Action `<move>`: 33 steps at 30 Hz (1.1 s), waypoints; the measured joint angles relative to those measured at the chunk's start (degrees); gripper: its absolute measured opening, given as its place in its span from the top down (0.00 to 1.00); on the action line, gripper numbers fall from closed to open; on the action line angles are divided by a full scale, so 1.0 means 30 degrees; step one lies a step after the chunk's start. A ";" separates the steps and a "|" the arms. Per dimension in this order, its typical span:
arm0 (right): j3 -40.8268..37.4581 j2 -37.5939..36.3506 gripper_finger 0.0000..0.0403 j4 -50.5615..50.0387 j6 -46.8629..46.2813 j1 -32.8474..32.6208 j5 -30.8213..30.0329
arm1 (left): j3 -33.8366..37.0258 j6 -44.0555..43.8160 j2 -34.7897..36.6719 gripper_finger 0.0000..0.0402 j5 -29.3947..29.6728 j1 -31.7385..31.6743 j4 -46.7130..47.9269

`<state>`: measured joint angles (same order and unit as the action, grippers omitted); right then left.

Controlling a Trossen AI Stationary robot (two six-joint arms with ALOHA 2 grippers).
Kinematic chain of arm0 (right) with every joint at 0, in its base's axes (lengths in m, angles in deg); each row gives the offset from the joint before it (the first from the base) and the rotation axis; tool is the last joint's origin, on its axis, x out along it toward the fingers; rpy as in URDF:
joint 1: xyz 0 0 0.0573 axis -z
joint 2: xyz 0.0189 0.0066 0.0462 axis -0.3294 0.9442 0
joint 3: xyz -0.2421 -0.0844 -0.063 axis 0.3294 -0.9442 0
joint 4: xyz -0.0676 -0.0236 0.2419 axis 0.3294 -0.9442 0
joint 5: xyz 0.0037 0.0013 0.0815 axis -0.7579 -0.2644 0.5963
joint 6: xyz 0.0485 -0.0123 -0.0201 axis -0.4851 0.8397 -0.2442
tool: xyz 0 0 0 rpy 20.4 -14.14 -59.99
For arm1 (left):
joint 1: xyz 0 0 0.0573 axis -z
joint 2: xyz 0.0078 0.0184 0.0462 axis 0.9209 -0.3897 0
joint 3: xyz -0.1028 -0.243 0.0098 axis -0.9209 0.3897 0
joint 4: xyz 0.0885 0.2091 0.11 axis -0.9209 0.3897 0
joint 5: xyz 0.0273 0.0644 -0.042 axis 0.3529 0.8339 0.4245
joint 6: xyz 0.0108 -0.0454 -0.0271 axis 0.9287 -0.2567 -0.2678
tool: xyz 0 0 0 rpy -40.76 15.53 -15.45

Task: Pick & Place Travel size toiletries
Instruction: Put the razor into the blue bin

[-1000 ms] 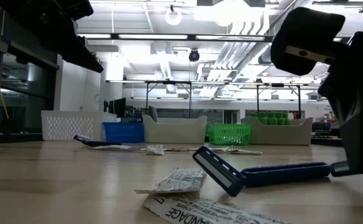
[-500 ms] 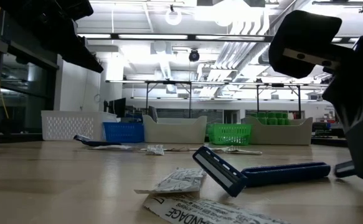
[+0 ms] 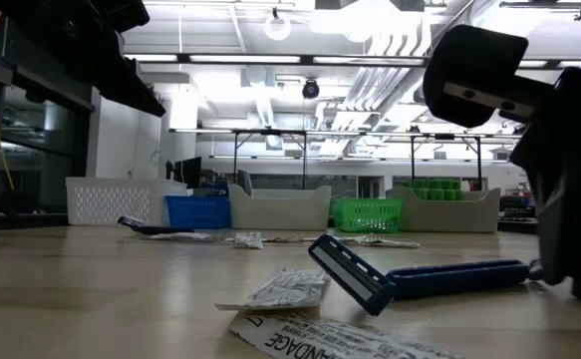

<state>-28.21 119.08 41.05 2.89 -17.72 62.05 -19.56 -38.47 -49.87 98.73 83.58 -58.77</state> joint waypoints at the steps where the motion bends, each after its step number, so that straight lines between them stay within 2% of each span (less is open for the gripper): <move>1: 0.0000 0.0000 0.97 0.0007 -0.0005 0.0000 -0.0094 | 0.0000 -0.0034 0.0000 0.57 0.0000 0.0004 -0.0007; 12: -0.0015 -0.0730 0.98 0.0029 -0.1242 0.0173 -0.2071 | 0.0000 -0.0050 0.0003 0.57 0.0000 0.0000 -0.0089; 17: -0.0007 -0.1854 0.98 -0.0076 -0.1676 0.0386 -0.3509 | 0.0000 -0.0049 0.0000 0.57 0.0000 0.0007 -0.0228; 23: -0.0007 -0.3781 0.98 0.0442 -0.3849 0.1539 -0.5746 | 0.0000 0.0260 -0.0363 0.57 0.0022 0.0007 -0.0947; 29: 0.0017 -0.5325 0.98 0.3182 -0.3947 0.3565 -0.5293 | 0.0025 0.2222 -0.2022 0.57 -0.0362 0.0000 -0.3230; 33: 0.0007 -0.5886 0.98 0.5882 -0.2917 0.5000 -0.4666 | 0.0018 0.3903 -0.3692 0.57 -0.1260 0.0000 -0.6601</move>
<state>-28.19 101.42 58.70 -5.87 -2.72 48.05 -19.51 -26.76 -60.95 94.95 83.58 -78.58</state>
